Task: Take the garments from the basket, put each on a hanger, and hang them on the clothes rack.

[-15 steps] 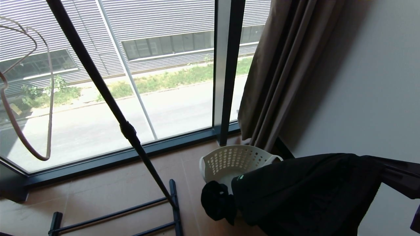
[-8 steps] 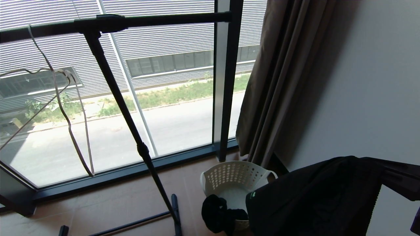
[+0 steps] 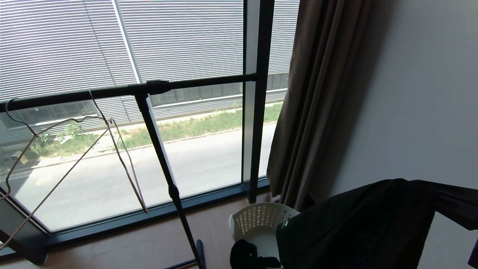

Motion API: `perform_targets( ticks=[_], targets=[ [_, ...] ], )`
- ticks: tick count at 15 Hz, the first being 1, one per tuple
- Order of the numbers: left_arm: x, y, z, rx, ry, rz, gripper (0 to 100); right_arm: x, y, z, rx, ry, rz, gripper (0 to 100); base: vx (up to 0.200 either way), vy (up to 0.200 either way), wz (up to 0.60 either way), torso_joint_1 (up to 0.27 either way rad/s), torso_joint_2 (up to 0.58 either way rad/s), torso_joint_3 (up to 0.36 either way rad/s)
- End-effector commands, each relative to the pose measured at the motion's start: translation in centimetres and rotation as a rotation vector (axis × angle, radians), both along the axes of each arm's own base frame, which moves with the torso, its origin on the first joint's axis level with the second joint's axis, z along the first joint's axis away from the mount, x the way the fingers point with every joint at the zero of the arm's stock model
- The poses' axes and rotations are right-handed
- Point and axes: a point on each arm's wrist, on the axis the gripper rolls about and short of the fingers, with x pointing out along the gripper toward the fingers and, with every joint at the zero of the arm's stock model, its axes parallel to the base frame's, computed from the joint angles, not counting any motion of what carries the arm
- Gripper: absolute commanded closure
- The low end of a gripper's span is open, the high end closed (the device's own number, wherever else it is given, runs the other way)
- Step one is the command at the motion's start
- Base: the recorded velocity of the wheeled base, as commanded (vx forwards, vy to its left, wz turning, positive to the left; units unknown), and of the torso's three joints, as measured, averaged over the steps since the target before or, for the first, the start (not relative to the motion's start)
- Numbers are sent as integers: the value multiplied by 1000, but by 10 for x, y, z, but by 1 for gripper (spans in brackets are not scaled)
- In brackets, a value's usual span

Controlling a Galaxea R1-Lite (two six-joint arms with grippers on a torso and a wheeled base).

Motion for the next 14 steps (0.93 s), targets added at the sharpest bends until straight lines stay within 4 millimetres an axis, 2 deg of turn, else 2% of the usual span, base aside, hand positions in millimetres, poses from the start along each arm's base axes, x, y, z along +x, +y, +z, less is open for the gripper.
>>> perform_targets(
  ticks=[1, 6, 9, 14],
  targets=[
    [0, 0, 0, -1, -1, 0, 0, 0, 0, -3, -6, 8, 0, 100, 0, 0, 0, 188, -442, -217],
    [0, 0, 0, -1, -1, 2, 0, 0, 0, -9, -20, 24, 1, 100, 0, 0, 0, 170, -381, -209],
    [0, 0, 0, -1, -1, 0, 0, -1, 0, -10, -18, 18, 6, 100, 0, 0, 0, 37, -94, -50],
    [0, 0, 0, -3, -1, 0, 0, 0, 0, -8, 0, -12, 3, 100, 0, 0, 600, 8, -6, 0]
  ],
)
